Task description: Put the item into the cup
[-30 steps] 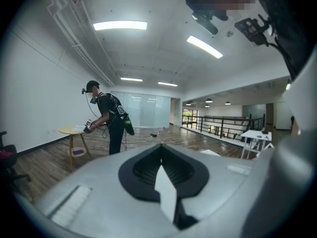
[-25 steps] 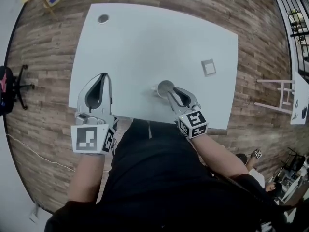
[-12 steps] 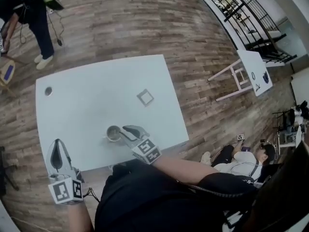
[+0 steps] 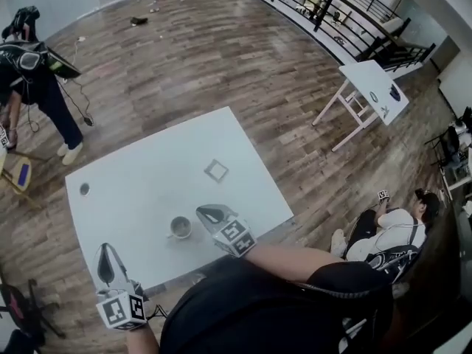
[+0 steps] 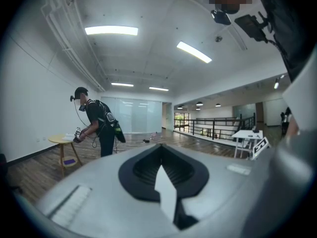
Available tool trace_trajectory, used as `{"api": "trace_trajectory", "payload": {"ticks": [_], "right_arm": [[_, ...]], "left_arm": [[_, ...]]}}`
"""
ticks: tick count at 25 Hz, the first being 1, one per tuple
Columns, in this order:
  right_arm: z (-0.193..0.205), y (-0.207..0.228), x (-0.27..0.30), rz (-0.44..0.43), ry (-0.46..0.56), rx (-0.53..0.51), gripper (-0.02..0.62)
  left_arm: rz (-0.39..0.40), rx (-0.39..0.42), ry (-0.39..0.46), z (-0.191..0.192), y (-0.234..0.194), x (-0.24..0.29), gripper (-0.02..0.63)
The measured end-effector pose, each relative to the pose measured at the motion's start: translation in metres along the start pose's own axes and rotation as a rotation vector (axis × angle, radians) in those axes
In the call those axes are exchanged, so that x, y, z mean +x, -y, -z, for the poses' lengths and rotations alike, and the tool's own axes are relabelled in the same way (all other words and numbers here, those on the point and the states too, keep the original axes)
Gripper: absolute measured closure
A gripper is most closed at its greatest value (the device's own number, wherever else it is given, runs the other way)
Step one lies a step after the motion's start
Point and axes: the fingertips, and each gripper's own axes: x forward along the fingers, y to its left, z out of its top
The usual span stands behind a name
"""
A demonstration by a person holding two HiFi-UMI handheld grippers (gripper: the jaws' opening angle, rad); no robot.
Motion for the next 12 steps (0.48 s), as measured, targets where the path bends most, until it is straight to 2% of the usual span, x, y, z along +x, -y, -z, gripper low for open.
{"api": "trace_trajectory", "payload": {"ticks": [12], "right_arm": [[-0.024,0.05,-0.043,0.193,0.134,0.048,0.592]], "left_arm": [[0.15,0.082,0.049,-0.022,0.031,0.032,0.6]]}}
